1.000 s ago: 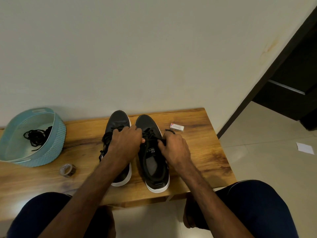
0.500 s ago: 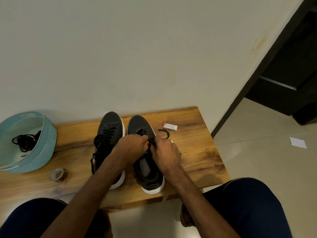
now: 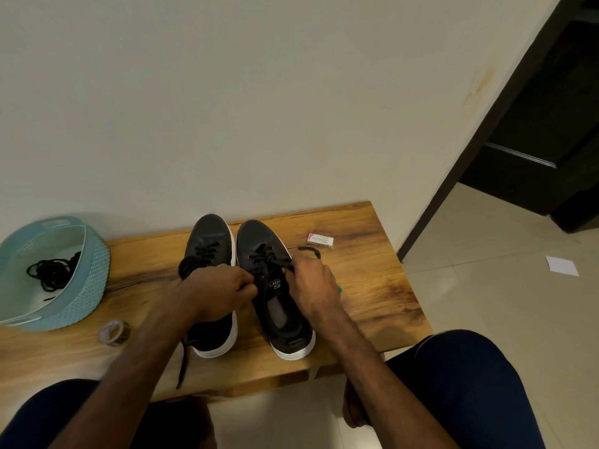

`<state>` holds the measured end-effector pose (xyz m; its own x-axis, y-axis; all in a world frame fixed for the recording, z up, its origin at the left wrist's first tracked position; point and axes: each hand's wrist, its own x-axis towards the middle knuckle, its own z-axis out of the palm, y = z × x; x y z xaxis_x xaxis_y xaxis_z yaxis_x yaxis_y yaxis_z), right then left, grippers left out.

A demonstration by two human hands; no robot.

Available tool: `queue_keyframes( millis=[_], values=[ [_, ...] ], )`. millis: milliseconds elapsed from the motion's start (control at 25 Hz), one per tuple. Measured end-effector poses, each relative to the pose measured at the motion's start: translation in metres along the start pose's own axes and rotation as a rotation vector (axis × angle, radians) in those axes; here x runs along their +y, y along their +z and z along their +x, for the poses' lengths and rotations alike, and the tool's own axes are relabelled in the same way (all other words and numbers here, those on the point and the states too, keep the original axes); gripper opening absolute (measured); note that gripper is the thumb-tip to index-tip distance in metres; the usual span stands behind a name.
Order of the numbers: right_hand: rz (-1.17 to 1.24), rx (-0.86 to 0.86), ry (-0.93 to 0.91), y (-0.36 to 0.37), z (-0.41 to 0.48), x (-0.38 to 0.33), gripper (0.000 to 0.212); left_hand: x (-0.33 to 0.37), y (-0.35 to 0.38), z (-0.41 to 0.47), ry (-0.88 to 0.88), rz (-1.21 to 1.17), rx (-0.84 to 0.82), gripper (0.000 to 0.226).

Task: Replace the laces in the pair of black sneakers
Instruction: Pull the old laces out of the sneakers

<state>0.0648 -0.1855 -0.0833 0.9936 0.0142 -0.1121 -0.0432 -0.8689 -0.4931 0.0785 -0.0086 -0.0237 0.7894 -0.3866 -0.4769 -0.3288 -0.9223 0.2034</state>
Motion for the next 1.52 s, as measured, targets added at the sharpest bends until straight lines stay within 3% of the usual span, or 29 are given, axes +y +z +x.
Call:
queue_keyframes(
  millis=[80, 240, 400, 520, 680, 1040, 1200, 1280, 1400, 1520],
  values=[
    [-0.020, -0.029, -0.053, -0.002, 0.002, -0.001, 0.028, 0.009, 0.004, 0.003, -0.056, 0.165, 0.113, 0.037],
    [-0.084, -0.086, -0.118, -0.005, 0.005, -0.001, 0.032, 0.030, 0.016, 0.024, -0.077, 0.256, 0.321, 0.057],
    [-0.120, -0.128, -0.193, -0.009, 0.006, 0.000, 0.023, 0.028, 0.015, 0.040, -0.010, 0.256, 0.250, 0.041],
    [-0.107, -0.094, -0.157, -0.008, 0.005, -0.002, 0.030, 0.020, 0.014, 0.041, -0.001, 0.191, 0.185, 0.031],
    [-0.117, -0.018, -0.047, -0.002, 0.006, -0.001, 0.026, 0.020, 0.020, 0.039, 0.060, -0.003, 0.218, 0.041],
    [-0.089, 0.045, 0.066, 0.015, 0.004, 0.000, 0.026, 0.027, 0.021, 0.019, 0.030, 0.154, 0.235, 0.042],
    [-0.097, 0.025, 0.065, 0.012, 0.004, 0.002, 0.025, 0.037, 0.025, 0.013, 0.051, 0.427, 0.290, 0.040],
    [-0.073, 0.020, 0.074, 0.013, 0.002, 0.003, 0.024, 0.035, 0.029, 0.012, 0.064, 0.301, 0.285, 0.037],
    [-0.021, 0.027, 0.092, 0.010, 0.006, 0.006, 0.020, 0.027, 0.032, 0.009, 0.071, -0.157, 0.252, 0.029],
    [0.012, 0.006, 0.019, 0.002, 0.005, 0.009, 0.023, 0.019, 0.028, 0.002, 0.037, -0.258, 0.260, 0.032]
  ],
)
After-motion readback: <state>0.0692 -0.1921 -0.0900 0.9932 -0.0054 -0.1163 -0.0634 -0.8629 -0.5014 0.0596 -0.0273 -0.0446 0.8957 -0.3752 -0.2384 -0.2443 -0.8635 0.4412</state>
